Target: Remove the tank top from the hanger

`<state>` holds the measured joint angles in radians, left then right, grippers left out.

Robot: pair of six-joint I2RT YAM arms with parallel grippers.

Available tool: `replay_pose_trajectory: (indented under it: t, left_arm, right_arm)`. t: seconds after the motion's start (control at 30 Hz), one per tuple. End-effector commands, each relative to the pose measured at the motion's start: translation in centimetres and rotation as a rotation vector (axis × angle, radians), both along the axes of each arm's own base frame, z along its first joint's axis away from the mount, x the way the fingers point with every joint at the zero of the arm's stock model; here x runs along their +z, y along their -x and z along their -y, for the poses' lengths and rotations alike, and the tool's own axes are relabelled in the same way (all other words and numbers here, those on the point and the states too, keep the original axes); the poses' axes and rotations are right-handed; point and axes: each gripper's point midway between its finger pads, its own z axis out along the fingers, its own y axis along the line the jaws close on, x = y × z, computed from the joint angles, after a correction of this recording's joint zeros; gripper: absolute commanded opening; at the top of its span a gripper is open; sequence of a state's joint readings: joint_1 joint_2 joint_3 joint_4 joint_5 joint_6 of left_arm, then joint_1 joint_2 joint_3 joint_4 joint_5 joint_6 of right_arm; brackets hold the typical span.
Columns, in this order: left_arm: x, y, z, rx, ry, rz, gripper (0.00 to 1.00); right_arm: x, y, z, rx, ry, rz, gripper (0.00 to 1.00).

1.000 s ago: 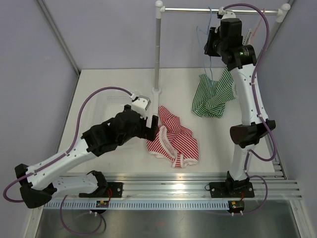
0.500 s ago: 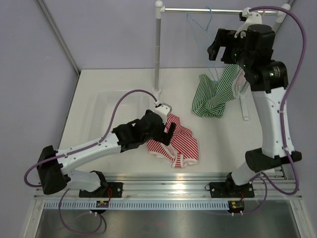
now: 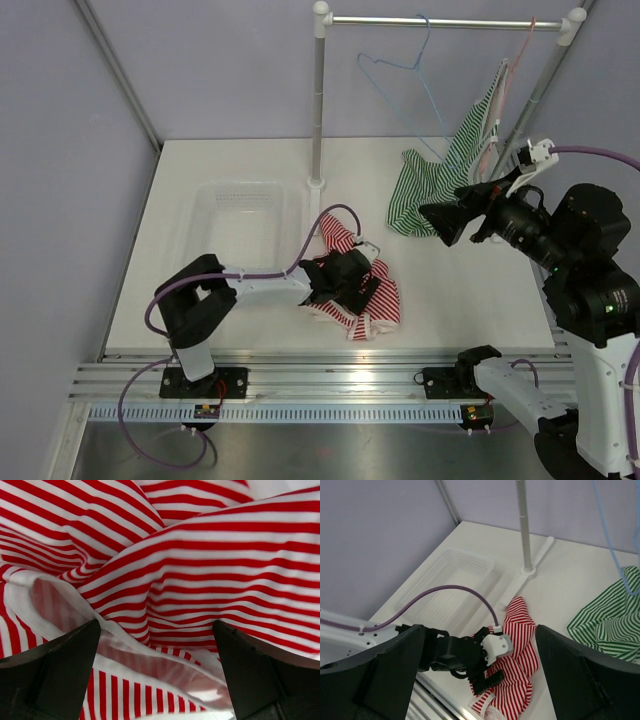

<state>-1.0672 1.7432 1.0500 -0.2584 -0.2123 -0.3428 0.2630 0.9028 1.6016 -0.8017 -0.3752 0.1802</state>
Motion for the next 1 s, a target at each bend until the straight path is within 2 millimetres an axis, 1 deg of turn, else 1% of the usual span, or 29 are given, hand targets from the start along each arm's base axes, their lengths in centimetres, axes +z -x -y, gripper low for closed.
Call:
replay_pose_trajectory:
  t: [0.0,0.03,0.07,0.13,0.17,0.23,0.27,0.3,0.37,0.4,0.43,0.47,0.53,0.57,0.6,0.63,0.67,0.7,0.73,0.77,0.8,0.83,0.87,0.9,0.93,0.97]
  left_arm:
    - [0.2,-0.9,2.9,0.015,0.087,0.018,0.96]
    - [-1.0,-0.5,3.0,0.009,0.077,-0.007,0.91]
    - [-1.3,-0.3,3.4,0.000,0.090,-0.015,0.80]
    - [-2.3,0.5,3.9,-0.015,0.103,-0.054,0.58]
    - [-2.5,0.9,4.1,-0.022,0.109,-0.061,0.36]
    - [-2.3,1.2,4.3,-0.027,0.112,-0.064,0.18]
    - [-1.7,1.3,4.3,-0.030,0.120,-0.056,0.02]
    - [-1.2,1.3,4.2,-0.025,0.119,-0.050,0.00]
    - [0.4,1.2,4.4,-0.025,0.133,-0.034,0.00]
    - [2.2,1.1,4.1,-0.019,0.148,-0.014,0.00]
    - [3.3,0.9,4.0,-0.014,0.161,0.003,0.00]
    - [5.9,0.3,3.4,0.011,0.178,0.048,0.00]
    - [8.6,-0.3,2.6,0.044,0.192,0.101,0.00]
    - [10.2,-0.9,1.5,0.083,0.176,0.147,0.00]
    - [12.8,-1.2,0.7,0.111,0.204,0.187,0.00]
    - [14.3,-1.6,-0.1,0.141,0.209,0.221,0.00]
    - [15.1,-1.7,-1.5,0.168,0.181,0.240,0.00]
    - [18.2,-2.3,-2.7,0.219,0.210,0.304,0.00]
    - [19.3,-2.5,-3.7,0.242,0.206,0.327,0.00]
    - [20.2,-2.6,-5.2,0.270,0.173,0.350,0.00]
    - [22.1,-2.8,-5.8,0.290,0.190,0.373,0.00]
    - [23.7,-2.9,-6.9,0.315,0.205,0.396,0.00]
    - [24.4,-2.9,-8.5,0.344,0.168,0.417,0.00]
    - [26.3,-3.1,-9.2,0.369,0.188,0.440,0.00]
    - [27.1,-2.8,-10.6,0.384,0.171,0.448,0.00]
    - [28.0,-2.9,-11.6,0.408,0.166,0.466,0.00]
  right_arm:
    - [-0.6,1.8,-2.1,0.154,-0.035,0.018,1.00]
    - [-0.9,2.0,-2.1,0.154,-0.038,0.012,0.99]
    - [-1.5,2.0,-2.0,0.151,-0.036,-0.004,0.99]
    - [-1.7,2.3,-1.9,0.147,-0.037,-0.005,1.00]
    - [-1.9,2.5,-1.8,0.147,-0.034,-0.009,0.99]
    - [-2.0,2.6,-1.7,0.140,-0.035,-0.003,0.99]
    - [-2.0,2.7,-1.6,0.134,-0.036,0.004,0.99]
    - [-2.0,2.8,-1.5,0.132,-0.037,0.008,0.99]
    - [-2.0,2.7,-1.3,0.117,-0.038,0.008,0.99]
    - [-2.1,2.6,-1.1,0.102,-0.037,0.005,1.00]
    - [-2.2,2.6,-1.0,0.097,-0.035,0.003,0.99]
    - [-2.4,2.7,-0.9,0.092,-0.036,0.001,0.99]
    - [-2.7,2.6,-0.7,0.077,-0.035,0.004,0.99]
    - [-3.0,2.6,-0.6,0.069,-0.036,0.003,1.00]
    - [-3.1,2.6,-0.5,0.061,-0.038,0.003,0.99]
    - [-2.9,2.5,-0.4,0.057,-0.042,0.012,0.99]
    - [-3.1,2.5,-0.4,0.054,-0.043,0.011,0.99]
    - [-3.1,2.4,-0.4,0.053,-0.045,0.010,1.00]
    - [-3.0,2.4,-0.4,0.052,-0.046,0.012,1.00]
    - [-3.1,2.3,-0.5,0.052,-0.047,0.008,1.00]
    - [-2.9,2.3,-0.5,0.052,-0.050,0.009,1.00]
    - [-2.9,2.3,-0.5,0.052,-0.052,0.013,0.99]
    - [-2.9,2.3,-0.5,0.050,-0.055,0.011,0.99]
    - [-2.7,2.4,-0.4,0.050,-0.058,0.018,0.99]
    - [-2.7,2.3,-0.4,0.047,-0.058,0.021,0.99]
    - [-2.8,2.3,-0.4,0.047,-0.059,0.020,0.99]
